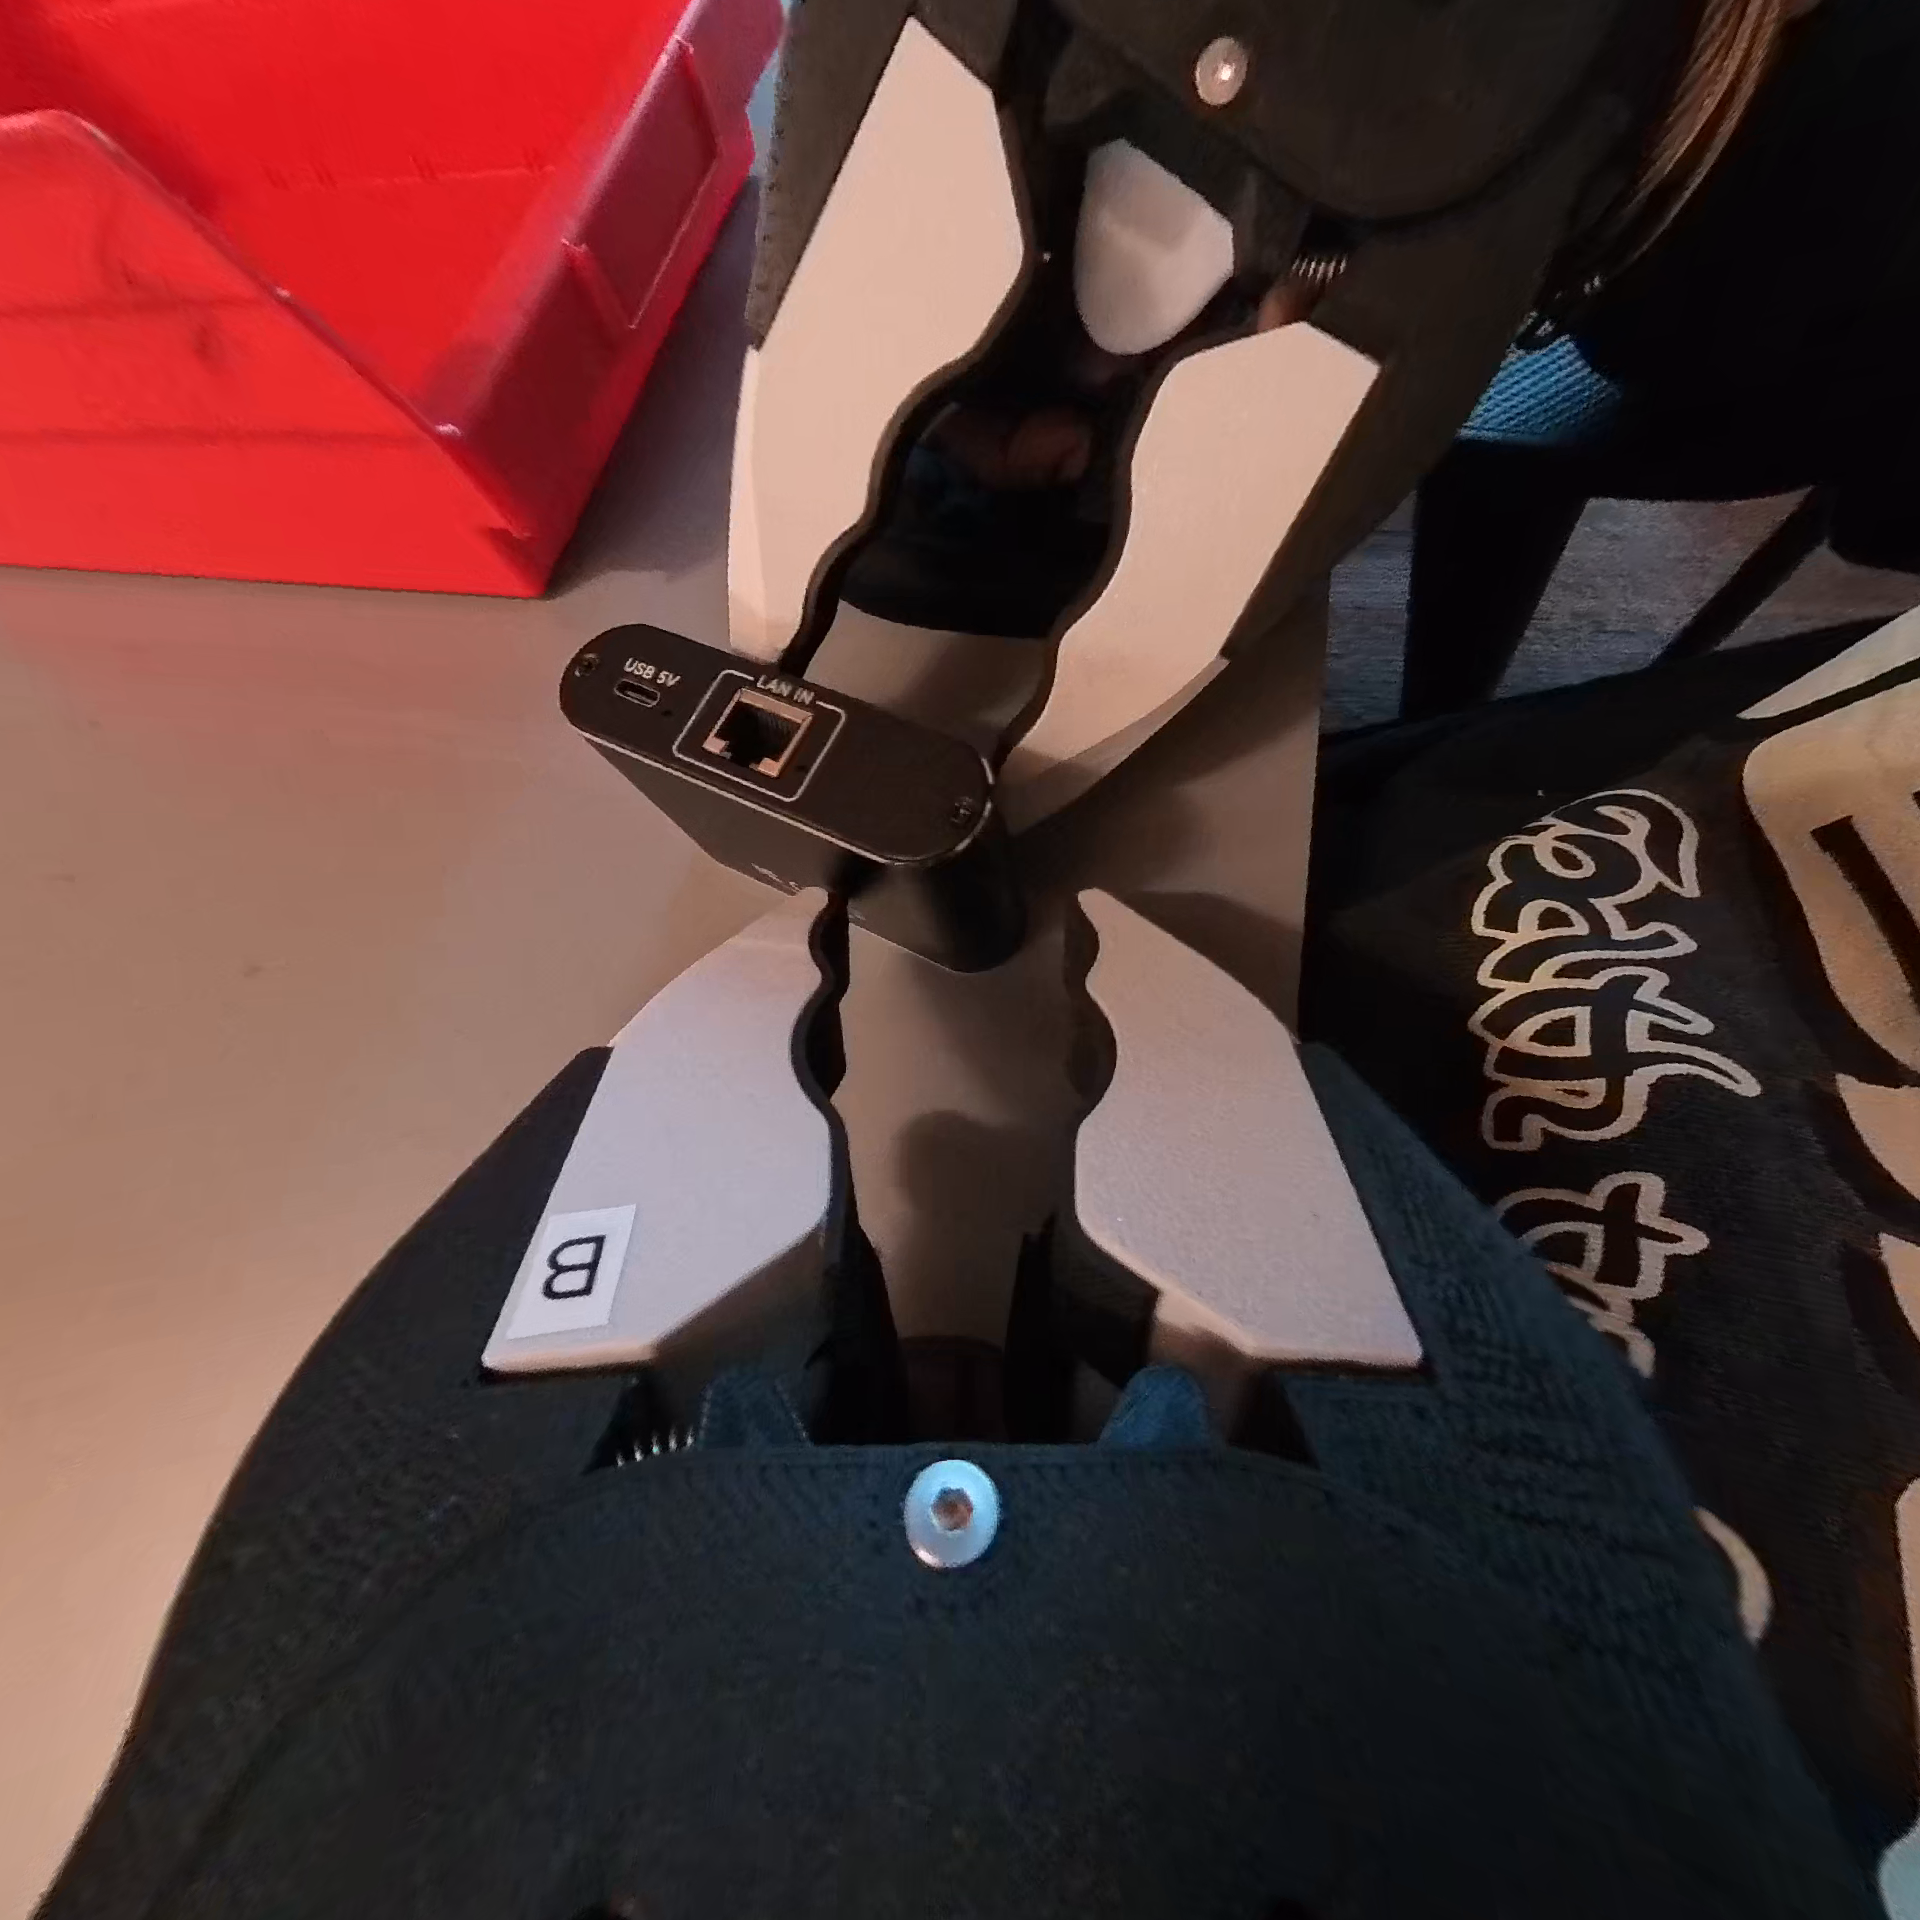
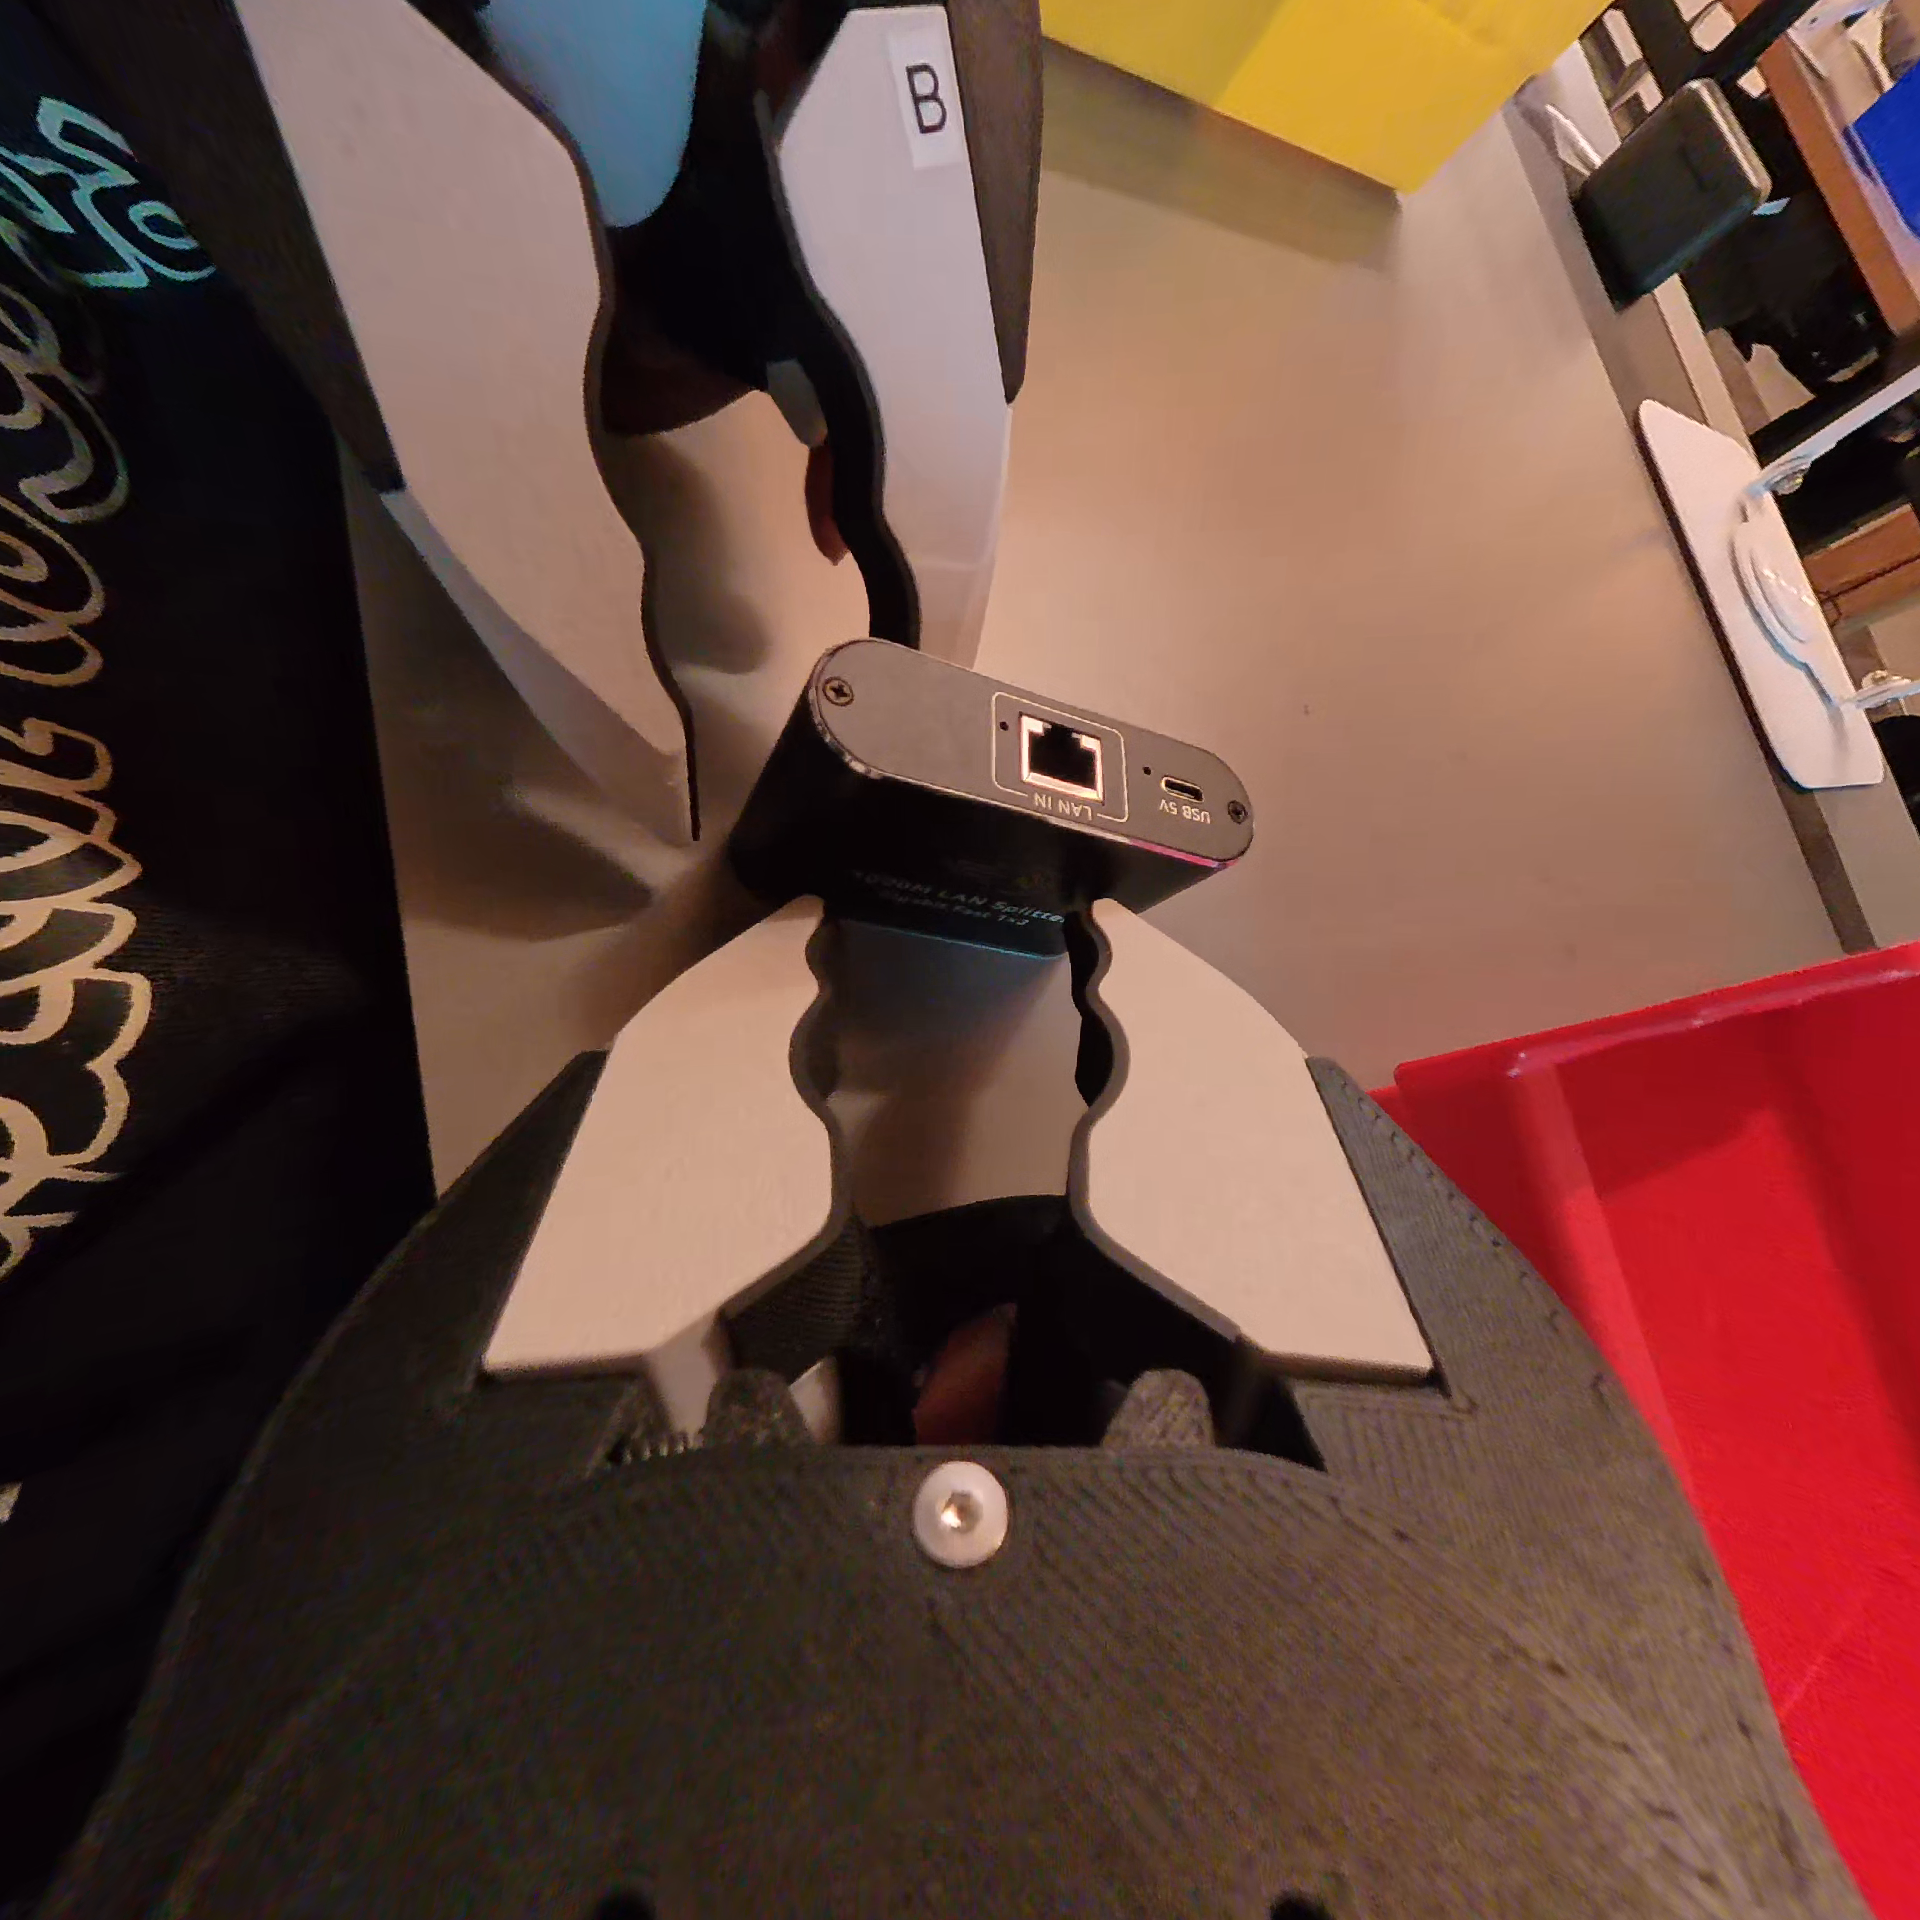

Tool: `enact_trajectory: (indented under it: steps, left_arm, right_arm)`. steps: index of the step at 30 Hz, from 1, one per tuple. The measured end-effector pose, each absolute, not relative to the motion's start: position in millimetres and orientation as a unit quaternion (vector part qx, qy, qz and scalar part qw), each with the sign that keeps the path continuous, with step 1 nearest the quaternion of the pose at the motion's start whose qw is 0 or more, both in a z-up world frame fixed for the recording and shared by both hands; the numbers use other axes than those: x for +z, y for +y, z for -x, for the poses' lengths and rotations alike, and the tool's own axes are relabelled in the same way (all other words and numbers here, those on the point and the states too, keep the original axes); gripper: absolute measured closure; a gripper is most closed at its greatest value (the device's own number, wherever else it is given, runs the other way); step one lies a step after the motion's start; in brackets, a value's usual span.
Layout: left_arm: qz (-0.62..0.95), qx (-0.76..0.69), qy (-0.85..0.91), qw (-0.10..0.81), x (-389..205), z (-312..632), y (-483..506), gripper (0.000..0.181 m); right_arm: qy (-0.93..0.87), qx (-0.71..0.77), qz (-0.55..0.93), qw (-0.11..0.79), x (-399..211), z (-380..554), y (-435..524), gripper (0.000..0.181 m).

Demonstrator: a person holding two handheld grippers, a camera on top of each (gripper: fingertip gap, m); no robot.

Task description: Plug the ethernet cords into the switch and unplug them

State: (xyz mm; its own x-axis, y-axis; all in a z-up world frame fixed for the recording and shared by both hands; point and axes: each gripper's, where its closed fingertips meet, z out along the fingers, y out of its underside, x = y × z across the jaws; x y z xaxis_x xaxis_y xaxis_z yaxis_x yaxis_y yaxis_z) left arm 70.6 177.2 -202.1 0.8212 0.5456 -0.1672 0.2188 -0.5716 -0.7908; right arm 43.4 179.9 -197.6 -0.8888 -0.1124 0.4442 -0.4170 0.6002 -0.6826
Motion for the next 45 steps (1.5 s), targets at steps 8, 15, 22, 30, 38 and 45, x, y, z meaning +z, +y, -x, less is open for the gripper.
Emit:
enact_trajectory:
  steps: [8,15,22,30,38,45]
  left_arm:
    - [0.866,0.210,-0.215,0.400,-203.4,-69.7,177.3,0.142]
    - [0.845,0.224,-0.223,0.431,-188.5,-68.5,172.6,0.141]
    - [0.723,0.353,-0.266,0.531,-96.6,-59.2,106.4,0.129]
    - [0.473,0.618,-0.471,0.416,-43.6,-70.7,-116.0,0.124]
    - [0.558,0.557,-0.552,0.273,-116.9,-63.8,-160.3,0.126]
    - [0.610,0.516,-0.560,0.218,-142.3,-58.7,-151.1,0.128]
  right_arm:
    - [-0.875,0.420,-0.159,0.182,-198.7,-44.4,180.6,0.136]
    - [-0.862,0.454,-0.159,0.161,-190.2,-48.0,181.9,0.134]
    - [-0.770,0.623,-0.105,0.090,-137.7,-44.2,194.3,0.131]
    - [-0.704,0.707,-0.008,0.069,-108.7,-18.6,207.9,0.139]
    - [-0.723,0.684,-0.029,0.090,-116.8,-23.4,202.3,0.139]
    - [-0.726,0.679,-0.042,0.102,-118.7,-26.2,201.0,0.140]
